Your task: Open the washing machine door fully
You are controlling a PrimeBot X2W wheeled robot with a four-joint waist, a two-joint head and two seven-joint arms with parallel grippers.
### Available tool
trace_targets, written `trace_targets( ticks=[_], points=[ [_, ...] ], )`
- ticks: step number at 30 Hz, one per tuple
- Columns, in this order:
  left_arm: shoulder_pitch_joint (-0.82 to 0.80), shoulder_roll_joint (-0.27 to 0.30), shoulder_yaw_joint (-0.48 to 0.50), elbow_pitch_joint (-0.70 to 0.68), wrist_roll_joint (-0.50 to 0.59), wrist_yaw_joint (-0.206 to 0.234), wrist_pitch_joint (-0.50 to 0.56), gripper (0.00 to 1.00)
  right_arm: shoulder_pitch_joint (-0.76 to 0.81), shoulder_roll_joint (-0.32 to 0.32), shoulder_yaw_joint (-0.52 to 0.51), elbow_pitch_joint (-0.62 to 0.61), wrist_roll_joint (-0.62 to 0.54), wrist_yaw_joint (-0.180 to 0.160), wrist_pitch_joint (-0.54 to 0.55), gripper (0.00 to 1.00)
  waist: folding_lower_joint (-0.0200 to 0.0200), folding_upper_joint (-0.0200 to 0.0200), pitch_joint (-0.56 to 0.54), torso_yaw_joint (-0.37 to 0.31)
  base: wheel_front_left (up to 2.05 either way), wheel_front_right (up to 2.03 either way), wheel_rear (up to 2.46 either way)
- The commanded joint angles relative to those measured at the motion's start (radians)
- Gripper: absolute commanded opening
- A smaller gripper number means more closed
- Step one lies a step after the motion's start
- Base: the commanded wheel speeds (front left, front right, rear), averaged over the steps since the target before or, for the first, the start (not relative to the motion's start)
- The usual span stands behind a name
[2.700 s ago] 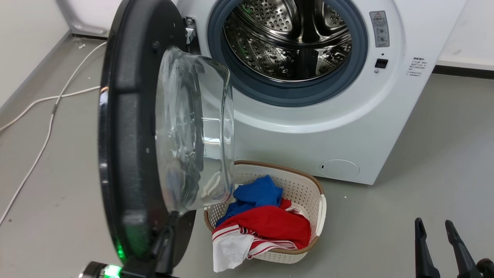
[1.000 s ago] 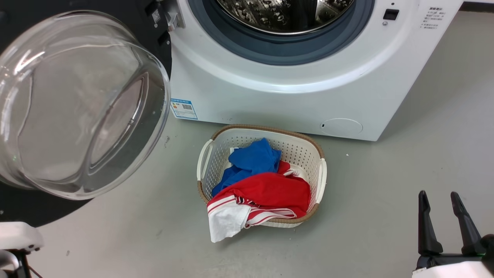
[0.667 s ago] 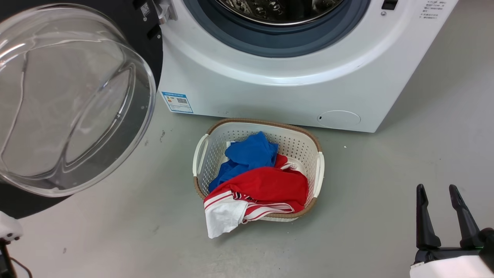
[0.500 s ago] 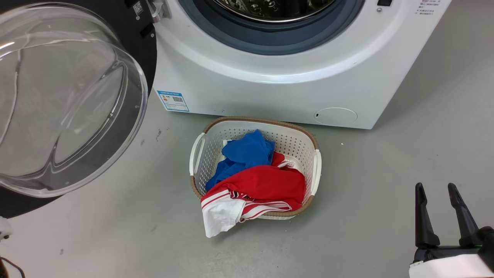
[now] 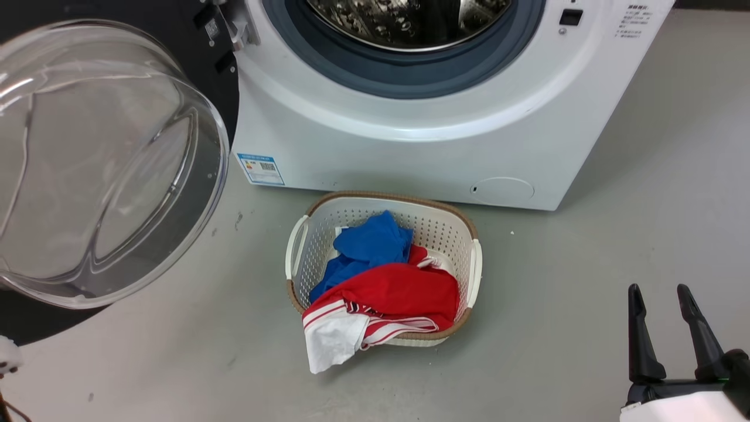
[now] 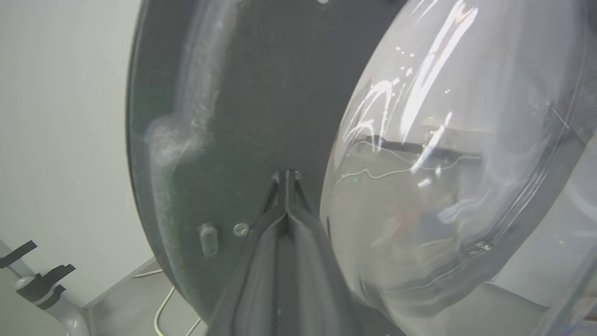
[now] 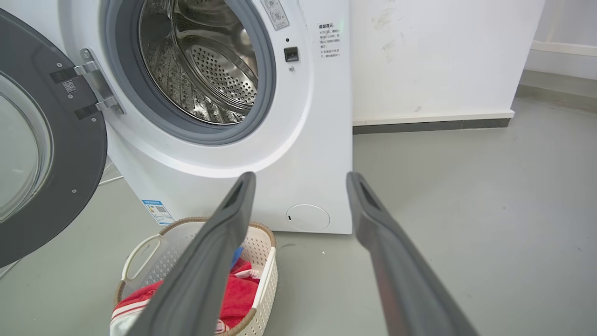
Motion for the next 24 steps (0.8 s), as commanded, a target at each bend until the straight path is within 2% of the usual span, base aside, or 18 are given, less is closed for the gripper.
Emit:
trace_targets(
  ticks=[1,9,19,24],
  points=[
    [0.028,-0.010,-0.002,-0.033,0.015,-0.004,-0.002,0.00,0.012,0.001,-0.001,0.002,0.006,0.000,-0.002,1.00,-0.0001,0.0000,-0.022,0.000,0.00,0.00,0.00],
    [0.097,-0.030,-0.027,-0.179,0.056,-0.039,-0.002,0.00,0.046,0.001,-0.001,0.007,0.016,0.000,-0.002,1.00,-0.0001,0.0000,-0.099,0.004,0.00,0.00,0.00],
    [0.180,-0.091,-0.158,-0.390,0.109,-0.075,-0.002,0.00,0.082,0.001,0.003,-0.013,0.004,0.000,-0.002,1.00,-0.0001,0.0000,-0.167,0.002,0.00,0.00,0.00],
    [0.208,-0.119,-0.245,-0.440,0.114,-0.094,-0.002,0.00,0.091,0.001,0.008,-0.029,-0.005,0.000,-0.002,1.00,-0.0001,0.0000,-0.185,-0.006,0.00,0.00,0.00]
  ],
)
